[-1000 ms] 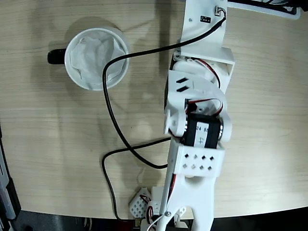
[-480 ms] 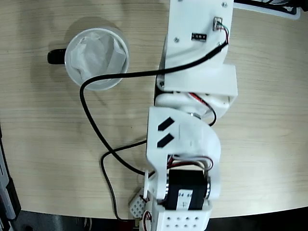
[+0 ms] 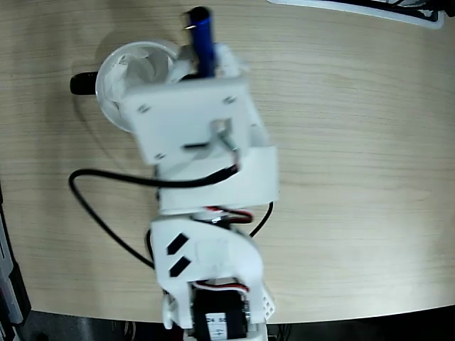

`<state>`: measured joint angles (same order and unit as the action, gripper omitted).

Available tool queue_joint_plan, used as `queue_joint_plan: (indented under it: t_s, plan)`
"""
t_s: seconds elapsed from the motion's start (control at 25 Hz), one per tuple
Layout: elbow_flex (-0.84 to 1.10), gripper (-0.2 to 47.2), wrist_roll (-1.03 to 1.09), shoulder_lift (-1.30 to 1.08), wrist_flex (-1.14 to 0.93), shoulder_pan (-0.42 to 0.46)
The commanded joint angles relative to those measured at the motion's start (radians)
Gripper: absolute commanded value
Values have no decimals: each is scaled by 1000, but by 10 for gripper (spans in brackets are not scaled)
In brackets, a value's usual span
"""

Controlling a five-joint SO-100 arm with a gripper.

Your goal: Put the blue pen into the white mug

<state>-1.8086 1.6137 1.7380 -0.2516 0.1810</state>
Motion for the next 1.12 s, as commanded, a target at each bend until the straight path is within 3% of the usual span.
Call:
queue_joint_plan:
  t_s: [0.0,0.36,1.08]
  plan:
    - [-57,24,-5,101,114,40]
    - [-256,21,-3,120,469,143]
    - [-554,22,-5,-52,887,176]
